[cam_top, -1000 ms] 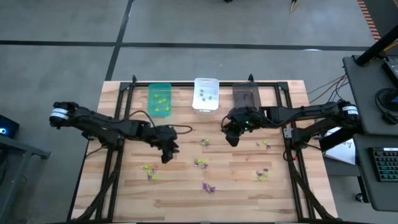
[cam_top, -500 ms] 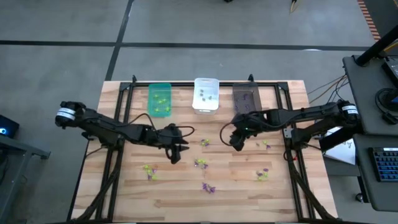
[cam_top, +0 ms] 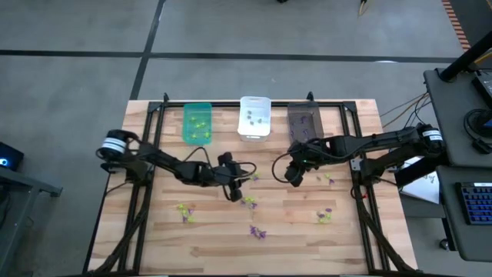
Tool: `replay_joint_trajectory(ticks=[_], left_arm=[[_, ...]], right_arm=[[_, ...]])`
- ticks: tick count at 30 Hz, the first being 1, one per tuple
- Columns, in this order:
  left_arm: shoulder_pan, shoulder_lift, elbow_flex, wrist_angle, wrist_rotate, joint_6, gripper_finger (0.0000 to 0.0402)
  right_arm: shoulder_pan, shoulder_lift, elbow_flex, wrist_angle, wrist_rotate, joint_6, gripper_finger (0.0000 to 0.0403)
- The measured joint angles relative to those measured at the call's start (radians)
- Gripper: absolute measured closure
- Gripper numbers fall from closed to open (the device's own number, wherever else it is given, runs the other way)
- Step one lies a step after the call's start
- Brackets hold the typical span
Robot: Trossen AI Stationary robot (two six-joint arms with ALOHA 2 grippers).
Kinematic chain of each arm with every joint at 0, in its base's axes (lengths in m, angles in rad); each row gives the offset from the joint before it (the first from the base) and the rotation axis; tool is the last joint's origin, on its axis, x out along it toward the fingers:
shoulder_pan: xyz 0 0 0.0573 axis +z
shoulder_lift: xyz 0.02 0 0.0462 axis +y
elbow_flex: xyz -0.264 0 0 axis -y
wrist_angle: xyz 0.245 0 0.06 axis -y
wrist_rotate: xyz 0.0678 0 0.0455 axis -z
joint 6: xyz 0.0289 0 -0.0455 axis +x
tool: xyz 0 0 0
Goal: Sort Halloween decoration
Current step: Put the purple witch hat toy into the gray bin
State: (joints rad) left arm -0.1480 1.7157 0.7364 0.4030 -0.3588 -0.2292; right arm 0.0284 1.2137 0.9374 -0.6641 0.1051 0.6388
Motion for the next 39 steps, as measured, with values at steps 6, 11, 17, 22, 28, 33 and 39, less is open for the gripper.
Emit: replay_joint_trajectory(ticks=[6, 11, 17, 22, 28, 33, 39], left_arm=[[0.027, 0.098, 0.030, 0.004, -0.024, -0.003, 0.0297], [0.042, 0.127, 0.037, 0.017, -0.046, -0.003, 0.0285], [0.054, 0.157, 0.037, 0.070, -0.045, -0.001, 0.0280], [0.055, 0.187, 0.036, 0.094, -0.044, 0.000, 0.0281], [0.055, 0.189, 0.036, 0.094, -0.045, -0.002, 0.0295], [0.055, 0.189, 0.036, 0.085, -0.044, 0.007, 0.0354], [0.055, 0.190, 0.036, 0.078, -0.046, 0.009, 0.0395]], right_arm=[[0.000, 0.000, -0.006, 0.007, 0.003, -0.001, 0.0307], [0.000, 0.000, -0.007, 0.014, 0.021, -0.002, 0.0307], [0.000, 0.000, -0.008, 0.018, 0.029, -0.002, 0.0307], [0.000, 0.000, -0.009, 0.018, 0.034, -0.003, 0.0307], [0.000, 0.000, -0.010, 0.018, 0.047, -0.004, 0.0307], [0.000, 0.000, -0.010, 0.018, 0.056, -0.008, 0.0307], [0.000, 0.000, -0.011, 0.018, 0.056, -0.010, 0.0307]])
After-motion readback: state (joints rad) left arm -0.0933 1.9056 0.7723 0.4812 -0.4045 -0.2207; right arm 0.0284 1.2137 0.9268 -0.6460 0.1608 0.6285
